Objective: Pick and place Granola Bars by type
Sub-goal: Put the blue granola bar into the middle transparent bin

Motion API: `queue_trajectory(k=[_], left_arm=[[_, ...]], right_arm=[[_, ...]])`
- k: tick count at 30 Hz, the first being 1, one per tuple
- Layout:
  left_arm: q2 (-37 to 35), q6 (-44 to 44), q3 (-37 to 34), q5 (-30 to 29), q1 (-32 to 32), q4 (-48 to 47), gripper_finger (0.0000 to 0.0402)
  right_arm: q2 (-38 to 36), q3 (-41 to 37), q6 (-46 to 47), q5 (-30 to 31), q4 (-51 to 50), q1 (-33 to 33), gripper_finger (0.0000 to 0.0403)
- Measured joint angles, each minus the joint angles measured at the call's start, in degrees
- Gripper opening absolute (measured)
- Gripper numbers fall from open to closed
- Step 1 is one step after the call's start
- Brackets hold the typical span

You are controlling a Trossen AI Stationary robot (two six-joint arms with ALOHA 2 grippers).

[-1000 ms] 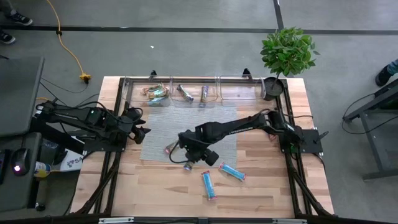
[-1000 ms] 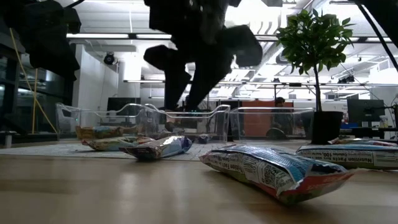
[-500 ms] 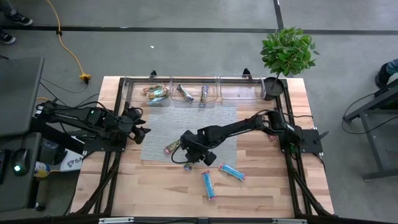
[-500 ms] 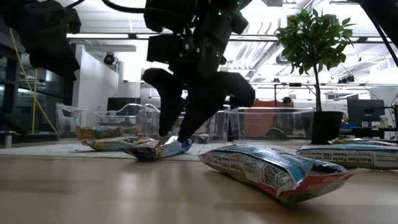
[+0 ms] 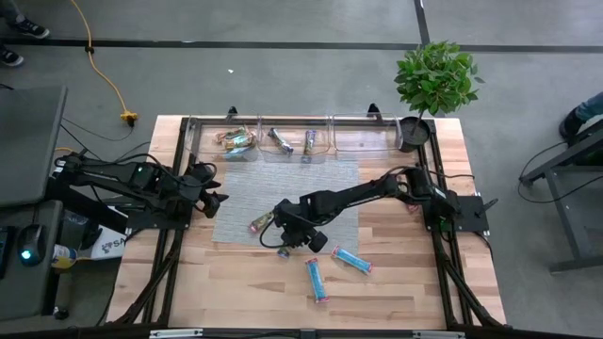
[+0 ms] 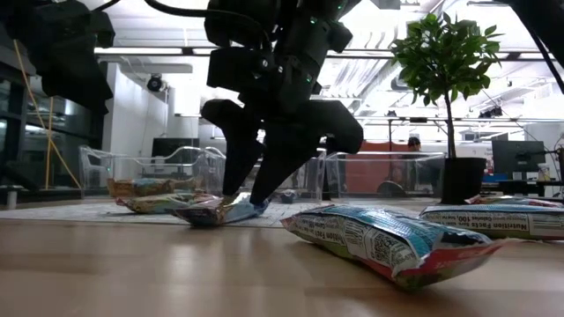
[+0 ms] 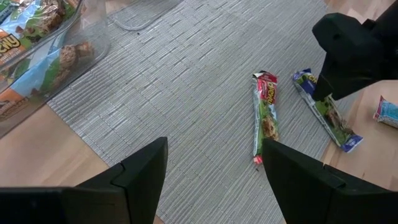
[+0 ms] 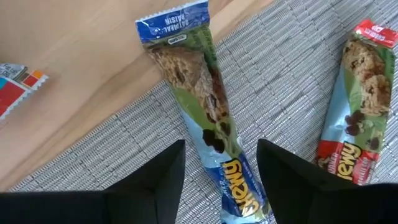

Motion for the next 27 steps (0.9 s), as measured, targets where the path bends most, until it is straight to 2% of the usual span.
queue_trajectory(k=[6,16,27], left_arm=[[0.0,0.0,0.0,0.0,0.0,0.0,0.0256],[0.0,-0.1,0.0,0.0,0.0,0.0,0.0256],[0.0,-0.2,0.0,0.0,0.0,0.0,0.0256]], right_arm=[[0.0,-1.7,0.2,-1.9,1.3,-0.4,0.0184],[0.0,-3.8,2.2,0.3,4.0,-0.4,0.0180],[0.0,-3.8,6.6,5.4,5.2,-0.9,0.0115]])
